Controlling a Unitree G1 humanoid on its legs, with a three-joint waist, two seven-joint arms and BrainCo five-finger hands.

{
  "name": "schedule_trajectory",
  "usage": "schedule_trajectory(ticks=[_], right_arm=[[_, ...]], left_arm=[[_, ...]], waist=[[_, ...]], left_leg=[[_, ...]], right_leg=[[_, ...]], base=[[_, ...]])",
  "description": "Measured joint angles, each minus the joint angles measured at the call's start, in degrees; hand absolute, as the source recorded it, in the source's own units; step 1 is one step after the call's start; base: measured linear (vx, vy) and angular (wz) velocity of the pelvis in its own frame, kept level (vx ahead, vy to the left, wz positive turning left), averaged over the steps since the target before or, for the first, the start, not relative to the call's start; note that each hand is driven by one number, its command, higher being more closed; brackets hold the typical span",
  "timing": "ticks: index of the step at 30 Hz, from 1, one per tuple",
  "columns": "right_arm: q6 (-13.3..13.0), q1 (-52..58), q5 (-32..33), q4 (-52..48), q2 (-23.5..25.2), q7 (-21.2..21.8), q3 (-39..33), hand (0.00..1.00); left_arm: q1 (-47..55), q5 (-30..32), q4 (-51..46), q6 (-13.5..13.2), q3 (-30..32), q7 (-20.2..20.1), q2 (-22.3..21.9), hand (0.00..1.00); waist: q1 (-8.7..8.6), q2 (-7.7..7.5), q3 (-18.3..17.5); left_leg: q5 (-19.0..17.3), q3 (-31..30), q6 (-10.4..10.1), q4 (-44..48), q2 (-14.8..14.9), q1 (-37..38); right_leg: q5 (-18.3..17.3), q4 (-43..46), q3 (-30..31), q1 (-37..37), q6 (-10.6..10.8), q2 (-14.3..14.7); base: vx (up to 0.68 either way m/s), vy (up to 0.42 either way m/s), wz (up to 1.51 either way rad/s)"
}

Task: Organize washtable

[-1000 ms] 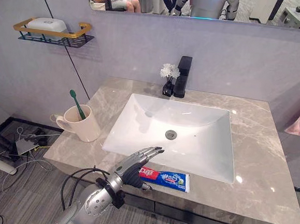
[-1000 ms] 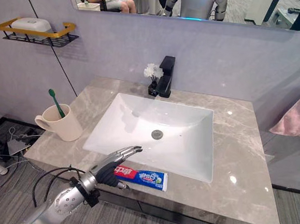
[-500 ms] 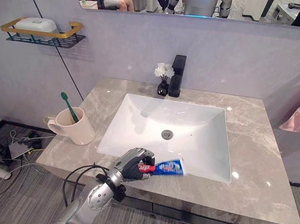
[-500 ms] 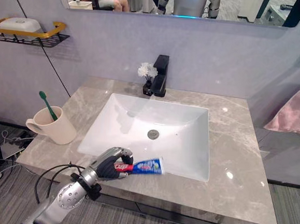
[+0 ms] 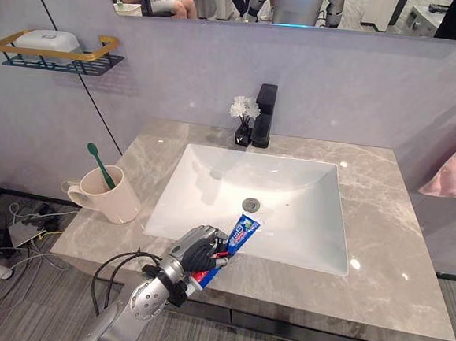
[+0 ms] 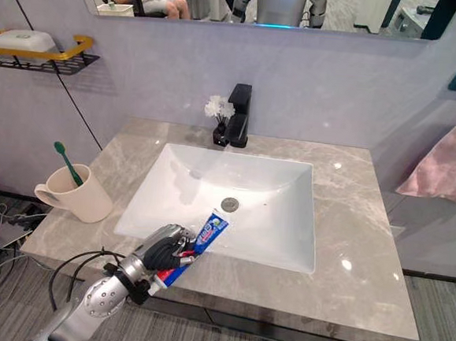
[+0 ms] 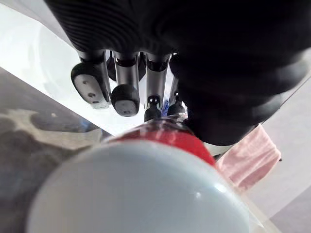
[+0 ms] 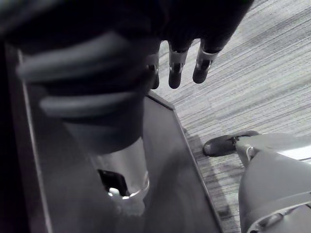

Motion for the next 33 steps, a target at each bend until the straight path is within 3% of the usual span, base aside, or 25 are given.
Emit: schedule_trajectory(ticks=[8, 13, 17, 22, 27, 33], right_arm=[[-0.03, 1.87, 3.15, -1.50, 0.24, -1.62, -7.85, 0.00], [-0.07, 2.86, 4.83, -6.70, 1.72, -3.28, -14.06, 0.00], [-0.06, 4.27, 5.02, -17.76, 3.87, -5.65, -16.57, 0.00], [0.00, 6.77, 2.70, -40.95, 7.05, -8.67, -17.37, 0.00], [0.32, 6.19, -0.05, -56.88, 8.63, -10.15, -17.60, 0.00], [0.28, 6.17, -2.05, -69.28, 8.58, -10.15, -20.62, 0.00]], left_arm=[[-0.27, -0.08, -0.38, 1.51, 3.78, 1.85, -1.52, 1.00], [-0.82, -0.16, -4.22, 2.33, 5.96, 3.95, -3.33, 1.00], [-2.79, -0.23, -6.94, 2.49, 6.88, 4.95, -5.19, 1.00], [-3.38, -0.44, -12.14, 2.50, 9.18, 5.44, -8.72, 1.00], [-5.01, -0.44, -14.24, 2.57, 9.27, 5.73, -10.35, 1.00], [-5.16, -0.52, -15.32, 3.50, 11.52, 5.59, -11.77, 1.00]], waist=[[-0.06, -0.06, -0.04], [-0.03, -0.88, -0.06], [-0.10, -1.63, -0.08], [-0.08, -1.56, -0.15], [0.05, -1.06, -0.51], [-0.02, -0.78, -1.46]], left_leg=[[-1.01, 2.46, -0.11, 0.23, 0.62, 0.75], [-1.02, 4.69, -0.03, 0.34, 0.49, 0.31], [-1.28, 6.37, 0.35, 0.48, 0.52, 0.81], [-2.15, 8.43, 0.61, 1.76, 0.76, 1.00], [-2.47, 9.61, 0.31, 2.31, 1.20, 0.99], [-2.78, 10.18, -0.21, 2.37, 1.79, 1.03]], right_leg=[[0.01, 0.04, 2.13, -0.51, 0.00, 0.70], [0.98, 0.30, 3.90, -1.79, -0.03, 0.66], [1.30, 0.30, 5.28, -2.12, -0.03, 0.63], [1.28, 0.28, 5.66, -2.12, -0.05, 0.67], [0.87, 0.27, 5.51, -2.79, -0.64, 0.92], [0.94, 0.32, 5.27, -3.07, -0.63, 1.90]], base=[[0.01, -0.001, -0.15], [0.00, 0.001, -0.22], [-0.06, -0.018, -0.23], [-0.07, -0.025, -0.14], [-0.05, -0.033, -0.10], [0.01, -0.030, -0.06]])
